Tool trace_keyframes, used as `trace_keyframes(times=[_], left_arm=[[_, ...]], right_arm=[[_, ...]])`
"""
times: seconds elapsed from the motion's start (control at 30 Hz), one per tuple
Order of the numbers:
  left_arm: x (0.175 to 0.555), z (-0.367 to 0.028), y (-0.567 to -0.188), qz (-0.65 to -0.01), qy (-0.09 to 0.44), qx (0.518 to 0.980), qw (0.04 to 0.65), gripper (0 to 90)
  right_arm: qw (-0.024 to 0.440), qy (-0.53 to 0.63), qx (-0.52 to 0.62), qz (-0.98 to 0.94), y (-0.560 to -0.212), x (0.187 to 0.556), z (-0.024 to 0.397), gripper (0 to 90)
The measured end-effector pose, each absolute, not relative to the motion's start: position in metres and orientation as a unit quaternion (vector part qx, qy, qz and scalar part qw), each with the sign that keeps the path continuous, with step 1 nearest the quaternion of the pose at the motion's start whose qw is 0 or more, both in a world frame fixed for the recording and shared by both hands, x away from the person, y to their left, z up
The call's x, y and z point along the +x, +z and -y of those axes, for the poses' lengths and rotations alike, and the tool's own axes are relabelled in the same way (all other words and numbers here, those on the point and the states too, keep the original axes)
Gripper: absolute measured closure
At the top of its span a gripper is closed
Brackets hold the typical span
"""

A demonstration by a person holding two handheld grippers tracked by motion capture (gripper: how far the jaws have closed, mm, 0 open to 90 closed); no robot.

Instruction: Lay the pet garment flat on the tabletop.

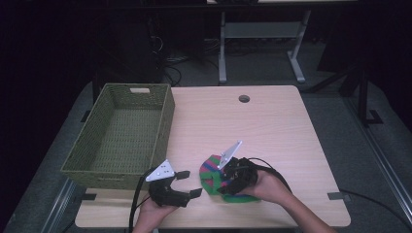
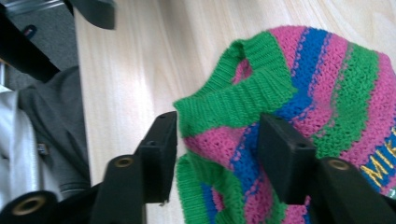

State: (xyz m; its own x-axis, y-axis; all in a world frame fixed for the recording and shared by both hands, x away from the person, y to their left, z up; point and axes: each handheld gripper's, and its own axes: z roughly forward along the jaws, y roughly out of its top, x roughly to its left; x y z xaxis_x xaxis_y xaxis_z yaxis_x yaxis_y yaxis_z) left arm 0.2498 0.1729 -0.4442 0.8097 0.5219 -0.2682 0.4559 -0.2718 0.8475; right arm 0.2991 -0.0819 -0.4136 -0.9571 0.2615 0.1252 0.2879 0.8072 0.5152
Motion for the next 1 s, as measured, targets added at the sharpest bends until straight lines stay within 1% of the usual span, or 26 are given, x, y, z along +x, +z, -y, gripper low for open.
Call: trace_keyframes(times=[0.13,0.23,0.37,0.57,1.0], left_arm=[[0.249,-0.172,-0.444,-0.306,0.033,0.798,0.518,17.7],[0.25,-0.172,-0.444,-0.307,0.033,0.798,0.518,17.7],[0.25,-0.172,-0.444,-0.307,0.031,0.797,0.519,17.7],[0.25,-0.171,-0.444,-0.305,0.031,0.798,0.518,17.8],[0.249,-0.172,-0.443,-0.304,0.031,0.796,0.522,17.8]], right_arm=[[0.022,-0.267,-0.149,0.952,-0.421,0.302,0.083,59.0],[0.019,-0.265,-0.15,0.952,-0.422,0.303,0.085,69.7],[0.021,-0.271,-0.152,0.95,-0.42,0.304,0.089,79.4],[0.02,-0.286,-0.159,0.945,-0.412,0.305,0.098,83.2],[0.017,-0.322,-0.178,0.93,-0.392,0.309,0.12,84.3]])
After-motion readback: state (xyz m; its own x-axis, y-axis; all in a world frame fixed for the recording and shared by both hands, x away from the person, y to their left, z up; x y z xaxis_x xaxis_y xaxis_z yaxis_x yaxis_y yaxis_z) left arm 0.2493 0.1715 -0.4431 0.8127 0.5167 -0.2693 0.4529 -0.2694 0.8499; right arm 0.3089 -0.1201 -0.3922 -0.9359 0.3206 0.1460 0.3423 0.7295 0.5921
